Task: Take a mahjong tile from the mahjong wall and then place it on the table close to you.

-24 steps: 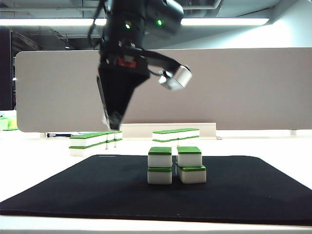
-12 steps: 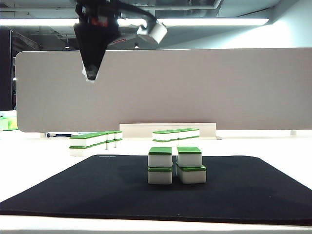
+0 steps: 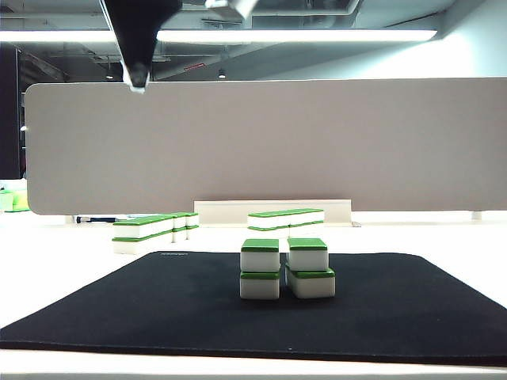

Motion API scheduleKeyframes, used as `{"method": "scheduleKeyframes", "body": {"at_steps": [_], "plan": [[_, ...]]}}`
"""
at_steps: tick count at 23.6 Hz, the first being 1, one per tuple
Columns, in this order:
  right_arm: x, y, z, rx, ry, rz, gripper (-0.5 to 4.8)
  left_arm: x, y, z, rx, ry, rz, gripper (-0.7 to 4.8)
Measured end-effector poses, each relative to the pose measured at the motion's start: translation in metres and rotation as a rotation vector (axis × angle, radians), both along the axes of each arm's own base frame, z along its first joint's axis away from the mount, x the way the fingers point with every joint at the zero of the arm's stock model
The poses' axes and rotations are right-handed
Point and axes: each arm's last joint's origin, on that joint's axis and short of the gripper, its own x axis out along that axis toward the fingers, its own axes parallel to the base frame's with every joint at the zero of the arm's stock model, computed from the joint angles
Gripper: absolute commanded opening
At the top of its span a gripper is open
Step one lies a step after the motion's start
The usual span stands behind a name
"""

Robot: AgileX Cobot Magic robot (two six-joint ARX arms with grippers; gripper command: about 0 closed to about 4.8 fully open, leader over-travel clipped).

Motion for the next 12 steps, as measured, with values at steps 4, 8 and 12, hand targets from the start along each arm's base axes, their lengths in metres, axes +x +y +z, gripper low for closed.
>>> {"method": "scheduleKeyframes", "body": {"at_steps": [4,8,12], "plan": [[-0.002,0.0,-0.002,-0.001,0.028,0.0,-0.01,-0.01,0.009,0.014,-0.044,-0.039,0.02,0.14],[-0.003,0.0,-0.003,-0.002,0.047,0.001,-0.01,-0.025,0.024,0.035,-0.107,-0.095,0.037,0.11],[-0.003,0.0,-0.003,-0.002,0.047,0.001,-0.01,-0.038,0.037,0.049,-0.163,-0.138,0.064,0.1]]}}
